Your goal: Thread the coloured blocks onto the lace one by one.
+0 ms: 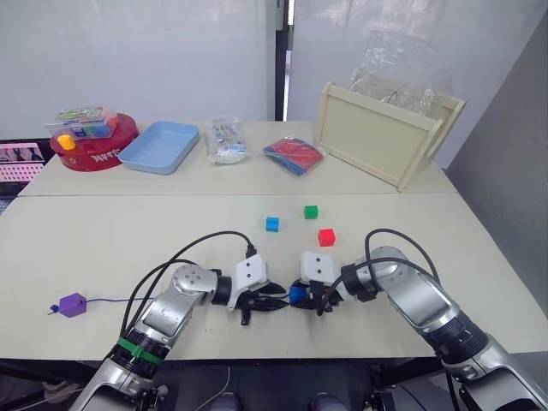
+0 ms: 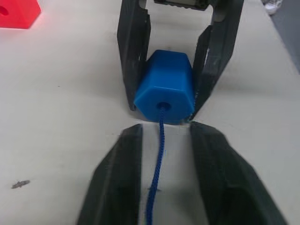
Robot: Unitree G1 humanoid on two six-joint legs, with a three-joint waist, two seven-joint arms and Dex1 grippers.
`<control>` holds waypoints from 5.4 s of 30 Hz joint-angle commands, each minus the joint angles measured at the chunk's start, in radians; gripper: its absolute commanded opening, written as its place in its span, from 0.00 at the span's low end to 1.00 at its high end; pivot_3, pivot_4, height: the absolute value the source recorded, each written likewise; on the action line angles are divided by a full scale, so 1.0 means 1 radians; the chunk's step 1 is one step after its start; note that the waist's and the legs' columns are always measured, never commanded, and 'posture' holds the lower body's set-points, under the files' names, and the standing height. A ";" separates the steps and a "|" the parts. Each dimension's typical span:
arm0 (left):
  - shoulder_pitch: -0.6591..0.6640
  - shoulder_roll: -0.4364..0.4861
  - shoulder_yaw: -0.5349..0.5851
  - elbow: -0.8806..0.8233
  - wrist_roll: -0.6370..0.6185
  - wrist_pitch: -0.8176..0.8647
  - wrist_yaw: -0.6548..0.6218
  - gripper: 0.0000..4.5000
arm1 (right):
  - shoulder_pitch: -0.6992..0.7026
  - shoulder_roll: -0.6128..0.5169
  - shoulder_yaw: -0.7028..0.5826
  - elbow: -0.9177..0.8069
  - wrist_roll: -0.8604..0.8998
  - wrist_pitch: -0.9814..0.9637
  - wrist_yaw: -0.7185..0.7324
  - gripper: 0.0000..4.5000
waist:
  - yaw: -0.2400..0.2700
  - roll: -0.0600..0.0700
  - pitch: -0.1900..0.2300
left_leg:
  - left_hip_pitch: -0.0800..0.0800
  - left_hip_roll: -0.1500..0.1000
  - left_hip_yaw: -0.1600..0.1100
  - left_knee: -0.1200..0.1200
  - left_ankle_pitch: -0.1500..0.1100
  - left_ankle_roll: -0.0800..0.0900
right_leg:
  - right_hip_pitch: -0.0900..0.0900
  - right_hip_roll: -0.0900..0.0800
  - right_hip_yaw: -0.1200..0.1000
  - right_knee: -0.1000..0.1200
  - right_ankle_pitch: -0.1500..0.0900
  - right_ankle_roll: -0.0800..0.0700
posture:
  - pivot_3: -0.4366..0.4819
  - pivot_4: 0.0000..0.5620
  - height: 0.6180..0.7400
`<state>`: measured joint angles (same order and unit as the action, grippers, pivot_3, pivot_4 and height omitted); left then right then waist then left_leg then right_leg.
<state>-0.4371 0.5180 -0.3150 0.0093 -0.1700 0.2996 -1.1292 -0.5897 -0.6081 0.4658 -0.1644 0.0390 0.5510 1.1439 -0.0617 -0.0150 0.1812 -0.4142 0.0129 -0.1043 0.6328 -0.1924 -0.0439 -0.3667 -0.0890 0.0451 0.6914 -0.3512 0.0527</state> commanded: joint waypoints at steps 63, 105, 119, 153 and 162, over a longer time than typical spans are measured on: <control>-0.124 -0.025 -0.026 0.129 -0.016 -0.281 -0.241 0.46 | 0.330 -0.278 -0.445 -0.514 0.416 0.511 -0.197 1.00 | 0.028 0.000 0.000 | -0.003 -0.002 0.000 0.001 0.000 0.001 | 0.001 -0.002 0.000 -0.003 0.000 0.000 | 0.48 0.27 1.00; -0.635 -0.385 -0.126 1.037 0.171 -0.839 -0.451 0.93 | 0.628 -0.211 -0.662 -0.793 0.677 0.678 -0.558 1.00 | 0.020 -0.001 0.000 | -0.007 -0.003 -0.001 0.008 -0.003 0.006 | 0.002 -0.002 -0.003 -0.004 0.000 0.001 | 0.48 0.27 1.00; -0.618 -0.389 -0.081 1.030 0.201 -0.831 -0.467 0.29 | 0.560 -0.225 -0.566 -0.733 0.610 0.616 -0.628 1.00 | 0.016 -0.001 0.000 | -0.007 -0.003 -0.002 0.008 -0.003 0.006 | 0.002 -0.002 -0.003 -0.004 0.000 0.001 | 0.48 0.27 1.00; -0.350 -0.107 0.026 0.578 0.177 -0.511 -0.319 0.29 | 0.107 -0.198 -0.073 -0.300 0.267 0.249 -0.358 0.00 | -0.015 0.000 0.000 | -0.004 -0.003 -0.003 0.009 -0.003 0.006 | 0.002 -0.001 -0.002 0.000 0.000 0.001 | 0.48 0.27 1.00; 0.036 0.205 0.236 0.111 0.079 -0.295 -0.183 0.29 | -0.179 -0.029 0.092 0.043 0.140 0.015 -0.108 0.00 | -0.043 0.000 0.000 | 0.001 0.002 -0.004 0.005 -0.004 0.006 | 0.001 0.004 -0.001 0.006 0.000 0.001 | 0.48 0.27 1.00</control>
<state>-0.4584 0.6677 -0.1442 0.1982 -0.0717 -0.0469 -1.3412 -0.7497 -0.6400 0.5538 -0.1406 0.1981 0.6168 0.9895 -0.1043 -0.0153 0.1813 -0.4140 0.0151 -0.1086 0.6385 -0.1959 -0.0378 -0.3661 -0.0855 0.0443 0.6979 -0.3514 0.0534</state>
